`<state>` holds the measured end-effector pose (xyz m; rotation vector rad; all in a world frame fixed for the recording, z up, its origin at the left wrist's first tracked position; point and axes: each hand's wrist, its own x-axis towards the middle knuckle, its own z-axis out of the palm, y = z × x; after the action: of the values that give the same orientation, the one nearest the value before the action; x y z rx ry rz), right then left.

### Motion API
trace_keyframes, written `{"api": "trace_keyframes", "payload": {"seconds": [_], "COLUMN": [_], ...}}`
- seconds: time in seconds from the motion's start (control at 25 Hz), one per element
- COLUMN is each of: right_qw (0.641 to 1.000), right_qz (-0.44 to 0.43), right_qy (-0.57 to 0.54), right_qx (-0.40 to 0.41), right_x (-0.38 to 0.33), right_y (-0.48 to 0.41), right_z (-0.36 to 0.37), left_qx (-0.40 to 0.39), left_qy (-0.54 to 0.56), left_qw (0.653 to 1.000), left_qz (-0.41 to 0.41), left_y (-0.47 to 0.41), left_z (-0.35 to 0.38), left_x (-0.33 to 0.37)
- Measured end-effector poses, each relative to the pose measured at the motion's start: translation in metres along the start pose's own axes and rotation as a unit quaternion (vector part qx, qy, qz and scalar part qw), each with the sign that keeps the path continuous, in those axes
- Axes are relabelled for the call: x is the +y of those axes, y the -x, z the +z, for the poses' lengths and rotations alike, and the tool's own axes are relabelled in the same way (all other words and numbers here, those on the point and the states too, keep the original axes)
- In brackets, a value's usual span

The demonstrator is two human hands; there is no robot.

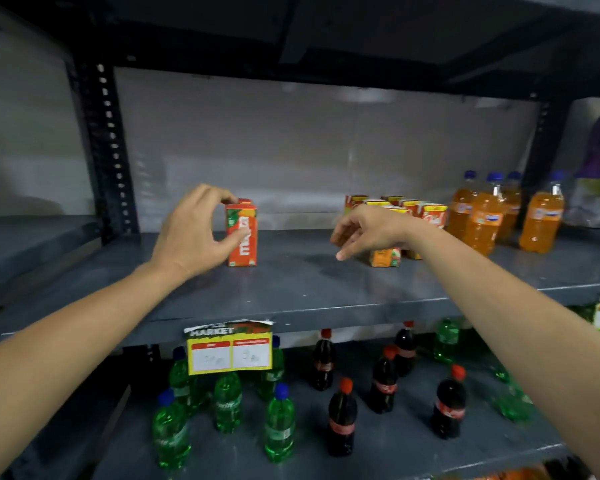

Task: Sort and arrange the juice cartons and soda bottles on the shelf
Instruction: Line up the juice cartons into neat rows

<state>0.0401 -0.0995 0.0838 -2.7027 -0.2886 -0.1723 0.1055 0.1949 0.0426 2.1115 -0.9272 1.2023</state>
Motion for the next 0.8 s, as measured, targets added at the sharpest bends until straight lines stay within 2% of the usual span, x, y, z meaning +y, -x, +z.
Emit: {"api": "trace_keyframes", "payload": {"seconds": [0.12, 0.36, 0.44, 0.52, 0.64, 0.8], "right_qw": [0.995, 0.976, 0.965, 0.964, 0.982, 0.994], "right_qz": [0.003, -0.048, -0.059, -0.039, -0.016, -0.059], "right_qy": [0.087, 0.118, 0.192, 0.238, 0.184, 0.061], "right_qx": [0.052, 0.175, 0.168, 0.109, 0.029, 0.063], "right_x": [0.026, 0.071, 0.094, 0.122, 0.155, 0.177], "right_y": [0.031, 0.050, 0.045, 0.039, 0.030, 0.022], "right_z": [-0.039, -0.085, -0.102, -0.115, -0.115, -0.103], "left_qx": [-0.014, -0.120, -0.152, -0.176, -0.148, -0.116], "left_qy": [0.042, 0.137, 0.148, 0.164, 0.180, 0.215], "left_qw": [0.998, 0.983, 0.977, 0.970, 0.967, 0.959], "left_qz": [0.046, 0.016, -0.002, -0.040, -0.098, -0.142], "left_y": [-0.021, -0.059, -0.068, -0.073, -0.073, -0.073], "left_z": [0.044, 0.125, 0.143, 0.156, 0.168, 0.178], "left_x": [0.059, 0.143, 0.154, 0.158, 0.159, 0.166]}}
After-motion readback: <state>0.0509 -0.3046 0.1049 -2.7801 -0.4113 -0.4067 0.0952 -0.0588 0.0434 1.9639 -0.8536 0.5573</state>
